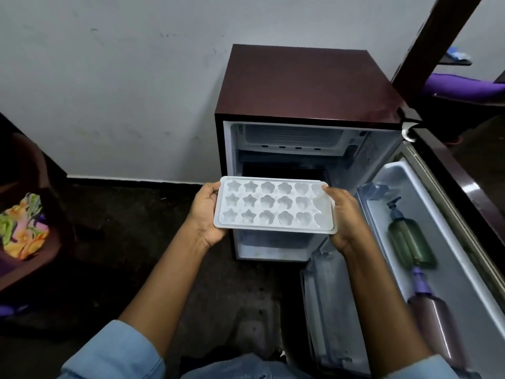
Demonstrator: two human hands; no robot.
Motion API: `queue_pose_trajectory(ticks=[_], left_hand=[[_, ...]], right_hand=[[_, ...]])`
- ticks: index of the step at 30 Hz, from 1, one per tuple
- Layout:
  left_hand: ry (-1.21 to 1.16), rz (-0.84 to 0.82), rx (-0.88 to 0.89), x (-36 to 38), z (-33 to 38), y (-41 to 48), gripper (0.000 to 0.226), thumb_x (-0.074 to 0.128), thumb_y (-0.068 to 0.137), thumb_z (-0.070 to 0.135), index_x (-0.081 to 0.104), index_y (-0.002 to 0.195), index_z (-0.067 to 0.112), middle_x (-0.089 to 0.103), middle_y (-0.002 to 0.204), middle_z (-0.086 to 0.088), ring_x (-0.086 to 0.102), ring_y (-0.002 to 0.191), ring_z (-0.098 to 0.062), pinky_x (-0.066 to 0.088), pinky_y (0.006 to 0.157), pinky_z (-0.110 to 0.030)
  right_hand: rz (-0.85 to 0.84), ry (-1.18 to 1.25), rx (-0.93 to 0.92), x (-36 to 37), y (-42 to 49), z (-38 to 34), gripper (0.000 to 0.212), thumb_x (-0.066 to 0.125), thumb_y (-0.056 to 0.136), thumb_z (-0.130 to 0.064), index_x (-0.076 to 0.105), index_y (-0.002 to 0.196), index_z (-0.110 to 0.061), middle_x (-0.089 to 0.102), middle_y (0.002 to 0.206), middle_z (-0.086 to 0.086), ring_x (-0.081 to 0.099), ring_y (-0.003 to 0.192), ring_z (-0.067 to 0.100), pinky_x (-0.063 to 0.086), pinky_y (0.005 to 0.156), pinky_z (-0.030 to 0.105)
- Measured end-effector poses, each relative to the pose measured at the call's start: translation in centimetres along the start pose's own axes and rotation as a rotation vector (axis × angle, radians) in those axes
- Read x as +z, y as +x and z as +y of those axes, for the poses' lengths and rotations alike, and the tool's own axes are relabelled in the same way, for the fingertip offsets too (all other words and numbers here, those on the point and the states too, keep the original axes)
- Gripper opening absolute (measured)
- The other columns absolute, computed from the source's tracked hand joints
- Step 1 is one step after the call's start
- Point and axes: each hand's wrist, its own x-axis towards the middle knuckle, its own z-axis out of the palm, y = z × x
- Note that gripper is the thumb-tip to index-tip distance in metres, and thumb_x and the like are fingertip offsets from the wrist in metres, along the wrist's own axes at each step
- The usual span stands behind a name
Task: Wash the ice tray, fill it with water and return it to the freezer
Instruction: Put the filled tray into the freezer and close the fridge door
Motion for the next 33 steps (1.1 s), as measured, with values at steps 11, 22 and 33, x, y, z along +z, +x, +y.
queue_pose_trajectory(ticks=[11, 22, 33], left_hand=[[0.071, 0.321, 0.104, 4.0, -2.0, 3.8, 0.024, 0.052, 0.101, 0.021, 0.071, 0.095, 0.006, 0.080, 0.105, -0.020, 0.077, 0.097, -0.041, 0.065, 0.072, -0.053], [0.031, 0.355, 0.118, 5.8, -2.0, 9.2, 0.021, 0.049, 0.096, 0.011, 0.066, 0.084, 0.010, 0.079, 0.094, -0.014, 0.077, 0.080, -0.032, 0.062, 0.058, -0.040], [0.088, 0.313, 0.119, 6.6, -1.6, 12.9, 0.039, 0.039, 0.095, 0.004, 0.073, 0.113, 0.005, 0.080, 0.109, -0.017, 0.079, 0.091, -0.032, 0.066, 0.077, -0.052]], right_hand=[[0.019, 0.069, -0.046, -2.3, 3.8, -0.5, 0.004, 0.059, 0.101, -0.014, 0.063, 0.103, -0.013, 0.068, 0.108, 0.017, 0.064, 0.099, 0.033, 0.053, 0.076, 0.039], [0.122, 0.064, -0.082, -2.0, 7.8, 0.2, 0.029, 0.060, 0.099, -0.008, 0.070, 0.126, -0.007, 0.075, 0.122, 0.016, 0.072, 0.111, 0.036, 0.062, 0.075, 0.035], [0.221, -0.021, -0.175, -1.4, 11.4, 1.3, 0.029, 0.065, 0.098, -0.008, 0.063, 0.125, -0.016, 0.075, 0.110, -0.003, 0.073, 0.102, 0.018, 0.059, 0.090, 0.034]])
